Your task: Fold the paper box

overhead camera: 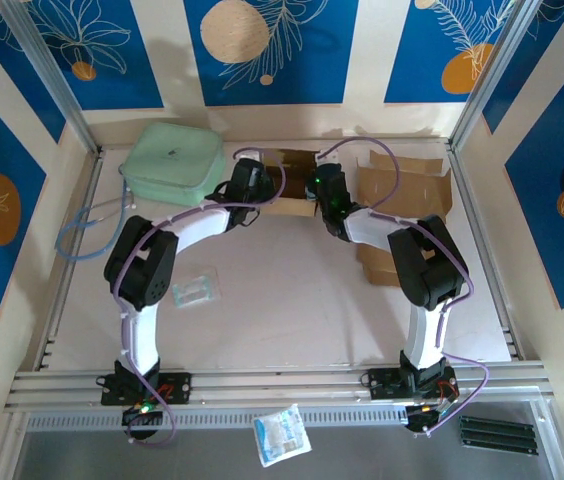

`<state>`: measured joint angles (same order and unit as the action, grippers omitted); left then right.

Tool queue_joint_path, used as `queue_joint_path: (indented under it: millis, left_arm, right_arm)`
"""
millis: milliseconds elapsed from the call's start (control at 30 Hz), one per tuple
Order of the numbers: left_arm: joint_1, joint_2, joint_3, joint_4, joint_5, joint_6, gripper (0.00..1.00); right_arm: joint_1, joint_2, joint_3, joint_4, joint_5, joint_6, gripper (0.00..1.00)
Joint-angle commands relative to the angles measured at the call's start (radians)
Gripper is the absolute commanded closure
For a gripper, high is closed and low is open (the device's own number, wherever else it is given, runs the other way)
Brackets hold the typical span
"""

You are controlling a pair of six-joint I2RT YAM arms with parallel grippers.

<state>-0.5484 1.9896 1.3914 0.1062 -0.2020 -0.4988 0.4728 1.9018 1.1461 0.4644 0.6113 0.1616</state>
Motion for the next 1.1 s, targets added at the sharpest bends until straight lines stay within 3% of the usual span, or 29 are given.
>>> queue_joint_path:
  millis: [0,200,467,567,667,833,1067]
  left_arm:
    - [-0.007,-0.065,-0.046,0.004,0.027,0.003,0.61]
    - [-0.008,-0.19,-0.152,0.06,0.035,0.004,0.41]
    - [-0.008,-0.409,-0.283,0.063,-0.005,-0.029,0.33]
    - [-0.008,-0.487,-0.292,0.005,-0.044,-0.053,0.31]
    - [0.006,-0.5,-0.193,-0.176,-0.071,-0.068,0.27]
    - [0.052,-0.434,0.018,-0.458,0.022,-0.061,0.24]
    - [0.064,-0.427,0.011,-0.462,0.029,-0.053,0.23]
  right_arm:
    - [0.025,-0.009,-0.057,0.01,0.027,-0.054,1.0]
    - [0.04,-0.009,-0.095,0.043,0.044,-0.072,1.0]
    - [0.071,-0.012,-0.136,0.087,0.069,-0.117,1.0]
    - [0.081,-0.018,-0.155,0.1,0.073,-0.128,1.0]
    - [0.097,-0.028,-0.176,0.122,0.071,-0.16,1.0]
    - [0.118,-0.044,-0.217,0.153,0.059,-0.237,0.87]
    - [0.142,-0.142,-0.262,0.069,0.032,-0.221,0.6]
